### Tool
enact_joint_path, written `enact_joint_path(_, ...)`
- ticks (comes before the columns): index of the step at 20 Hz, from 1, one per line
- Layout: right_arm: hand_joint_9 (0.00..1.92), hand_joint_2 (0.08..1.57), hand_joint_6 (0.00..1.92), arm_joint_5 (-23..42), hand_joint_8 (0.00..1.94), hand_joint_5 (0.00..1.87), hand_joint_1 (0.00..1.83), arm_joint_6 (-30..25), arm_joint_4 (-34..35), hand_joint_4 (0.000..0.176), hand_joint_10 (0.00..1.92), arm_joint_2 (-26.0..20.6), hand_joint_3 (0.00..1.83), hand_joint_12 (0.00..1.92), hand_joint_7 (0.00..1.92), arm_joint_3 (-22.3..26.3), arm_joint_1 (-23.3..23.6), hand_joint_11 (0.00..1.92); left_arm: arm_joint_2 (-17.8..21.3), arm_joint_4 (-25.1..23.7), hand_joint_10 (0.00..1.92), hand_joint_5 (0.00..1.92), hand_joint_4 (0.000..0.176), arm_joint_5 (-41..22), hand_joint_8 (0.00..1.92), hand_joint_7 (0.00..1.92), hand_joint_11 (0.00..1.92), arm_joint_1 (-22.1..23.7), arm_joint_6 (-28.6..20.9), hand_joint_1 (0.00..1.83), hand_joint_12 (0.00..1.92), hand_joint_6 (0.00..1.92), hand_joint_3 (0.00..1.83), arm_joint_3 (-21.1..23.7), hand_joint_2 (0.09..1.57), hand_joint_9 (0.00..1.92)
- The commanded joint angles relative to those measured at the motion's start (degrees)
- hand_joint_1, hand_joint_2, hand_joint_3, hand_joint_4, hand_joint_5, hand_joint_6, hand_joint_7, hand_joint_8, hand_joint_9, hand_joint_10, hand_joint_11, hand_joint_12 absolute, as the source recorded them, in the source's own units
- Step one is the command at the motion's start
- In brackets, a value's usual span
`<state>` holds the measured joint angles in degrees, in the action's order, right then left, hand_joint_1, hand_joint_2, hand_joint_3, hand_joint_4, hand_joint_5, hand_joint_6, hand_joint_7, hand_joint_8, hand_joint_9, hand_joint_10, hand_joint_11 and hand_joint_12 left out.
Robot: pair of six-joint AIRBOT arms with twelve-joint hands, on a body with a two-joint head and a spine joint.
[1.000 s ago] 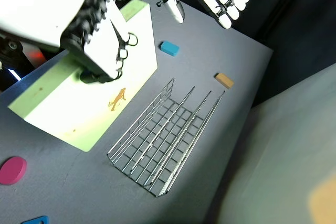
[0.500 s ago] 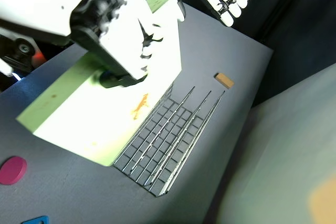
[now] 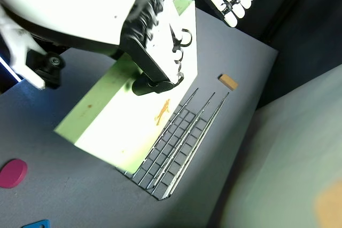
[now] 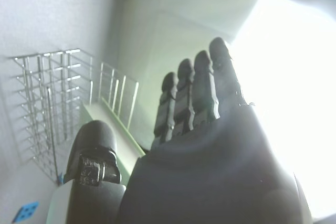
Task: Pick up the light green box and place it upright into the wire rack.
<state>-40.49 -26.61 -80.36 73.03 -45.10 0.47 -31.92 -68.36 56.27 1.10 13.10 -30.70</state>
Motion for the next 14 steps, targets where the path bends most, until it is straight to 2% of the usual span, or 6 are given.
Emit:
enact_joint_path(1, 1.08, 1.05, 0.9, 0.95, 0.63, 1.01, 1.27, -0.17, -4.81, 0.0, 0.93, 0.34, 0.0, 1.54, 1.26, 0.0, 0.21, 0.84, 0.3, -5.17, 0.0, 0.09, 0.0, -0.71, 0.0, 0.08, 0.0, 0.87, 0.29, 0.0, 0.14, 0.01, 0.0, -0.14, 1.44, 0.01)
enact_joint_path(3, 1.07, 1.06, 0.95, 0.27, 0.66, 0.99, 1.26, -0.18, -5.34, 0.0, 0.89, 1.36, 0.0, 1.5, 1.23, -0.77, -0.61, 0.81, 0.29, -4.96, 0.0, 0.1, 0.0, -0.71, 0.0, 0.08, 0.0, 0.88, 0.29, 0.0, 0.15, 0.01, 0.0, -0.1, 1.44, 0.01)
enact_joint_path(6, 1.12, 1.05, 0.9, -0.42, 0.62, 1.03, 1.26, -0.19, -5.32, 0.0, 0.78, 2.46, 0.0, 1.44, 1.25, -1.87, -1.39, 0.82, 0.29, -4.75, 0.0, 0.11, 0.0, -0.71, 0.0, 0.08, 0.0, 0.86, 0.29, 0.0, 0.15, 0.01, 0.0, 0.06, 1.43, 0.01)
enact_joint_path(14, 1.12, 1.05, 0.88, -1.47, 0.62, 1.05, 1.26, 0.38, -3.64, 0.0, 0.77, 5.08, 0.0, 1.44, 1.24, -4.93, -2.86, 0.82, 0.29, -4.24, 0.0, 0.11, 0.0, -0.71, 0.0, 0.08, 0.0, 0.87, 0.29, 0.0, 0.15, 0.01, 0.0, 0.1, 1.44, 0.01)
